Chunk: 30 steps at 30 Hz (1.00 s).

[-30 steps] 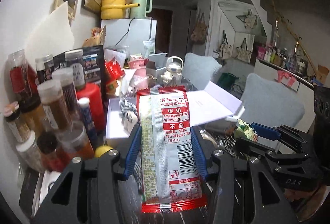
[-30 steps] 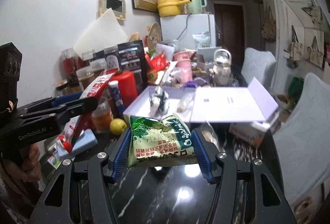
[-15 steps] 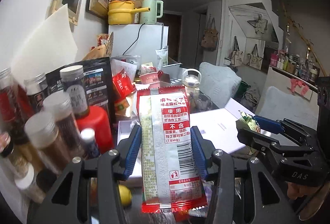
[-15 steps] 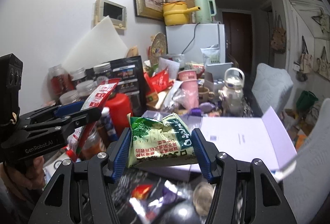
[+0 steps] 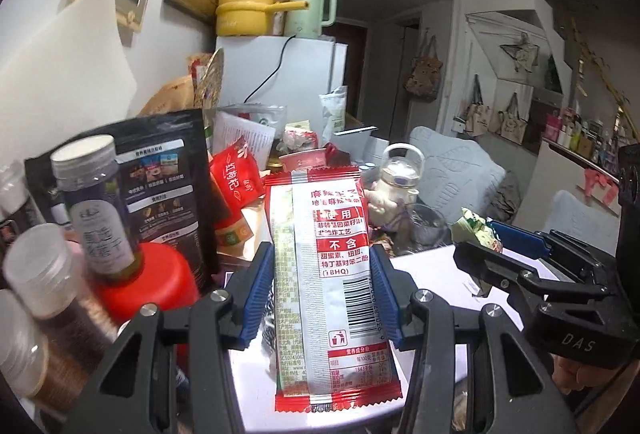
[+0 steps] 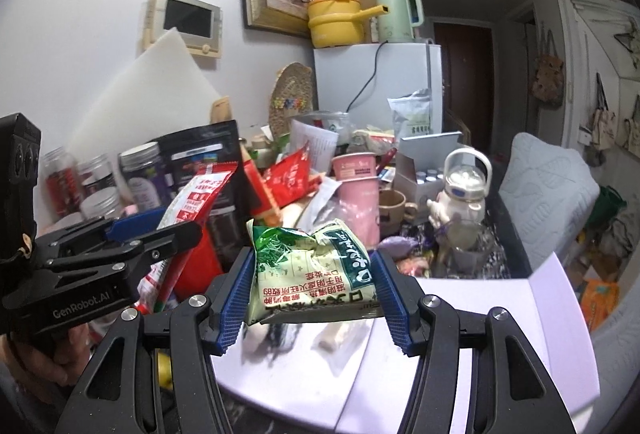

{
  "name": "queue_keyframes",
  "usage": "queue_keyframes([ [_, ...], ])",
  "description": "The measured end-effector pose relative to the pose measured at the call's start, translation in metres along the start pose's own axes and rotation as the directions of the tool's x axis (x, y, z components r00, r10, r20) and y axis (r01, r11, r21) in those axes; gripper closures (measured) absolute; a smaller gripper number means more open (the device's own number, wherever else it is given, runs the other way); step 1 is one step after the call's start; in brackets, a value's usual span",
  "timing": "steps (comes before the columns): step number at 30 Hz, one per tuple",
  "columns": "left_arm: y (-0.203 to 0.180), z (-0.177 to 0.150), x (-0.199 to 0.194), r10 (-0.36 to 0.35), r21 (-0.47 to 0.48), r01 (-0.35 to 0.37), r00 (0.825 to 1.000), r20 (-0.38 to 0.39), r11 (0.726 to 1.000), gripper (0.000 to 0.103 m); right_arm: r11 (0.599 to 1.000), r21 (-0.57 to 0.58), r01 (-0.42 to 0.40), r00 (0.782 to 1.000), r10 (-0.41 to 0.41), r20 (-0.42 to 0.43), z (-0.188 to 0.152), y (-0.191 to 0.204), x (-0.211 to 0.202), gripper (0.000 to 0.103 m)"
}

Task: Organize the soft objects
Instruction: 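Carry the red packet with the left tool while the right tool carries the green packet to the box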

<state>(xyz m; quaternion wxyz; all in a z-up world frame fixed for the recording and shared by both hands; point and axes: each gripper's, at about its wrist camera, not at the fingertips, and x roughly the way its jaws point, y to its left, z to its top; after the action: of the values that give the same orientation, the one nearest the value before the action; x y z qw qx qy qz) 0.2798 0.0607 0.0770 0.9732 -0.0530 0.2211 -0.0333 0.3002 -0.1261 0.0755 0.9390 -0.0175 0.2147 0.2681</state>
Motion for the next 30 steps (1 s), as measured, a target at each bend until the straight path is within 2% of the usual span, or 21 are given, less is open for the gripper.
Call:
queue_keyframes([
  [7, 0.018, -0.006, 0.052, 0.045, -0.048, -0.049, 0.996, -0.077, 0.998, 0.056, 0.999, 0.032, 0.004, 0.999, -0.003, -0.05, 0.004, -0.017, 0.053, 0.045],
  [14, 0.024, -0.022, 0.092, 0.105, -0.013, -0.109, 0.98, -0.166, 0.994, 0.056, 0.998, 0.057, 0.014, 0.992, -0.007, -0.124, -0.008, -0.03, 0.098, 0.044],
  [17, 0.027, -0.03, 0.106, 0.107, -0.011, -0.112, 0.971, -0.214, 0.994, 0.056, 0.998, 0.06, 0.022, 0.983, -0.011, -0.183, -0.016, -0.033, 0.115, 0.044],
  [19, 0.029, -0.033, 0.113, 0.105, -0.013, -0.112, 0.964, -0.245, 0.994, 0.056, 0.997, 0.073, -0.023, 0.974, 0.039, -0.222, -0.022, -0.035, 0.126, 0.044],
  [21, 0.032, -0.038, 0.12, 0.115, -0.016, -0.124, 0.954, -0.278, 0.992, 0.056, 0.995, 0.092, -0.034, 0.967, 0.056, -0.248, -0.028, -0.037, 0.134, 0.044],
  [30, 0.036, -0.055, 0.146, 0.1, -0.033, -0.121, 0.922, -0.375, 0.992, 0.056, 0.998, 0.058, 0.026, 0.934, -0.004, -0.358, -0.05, -0.037, 0.162, 0.044],
])
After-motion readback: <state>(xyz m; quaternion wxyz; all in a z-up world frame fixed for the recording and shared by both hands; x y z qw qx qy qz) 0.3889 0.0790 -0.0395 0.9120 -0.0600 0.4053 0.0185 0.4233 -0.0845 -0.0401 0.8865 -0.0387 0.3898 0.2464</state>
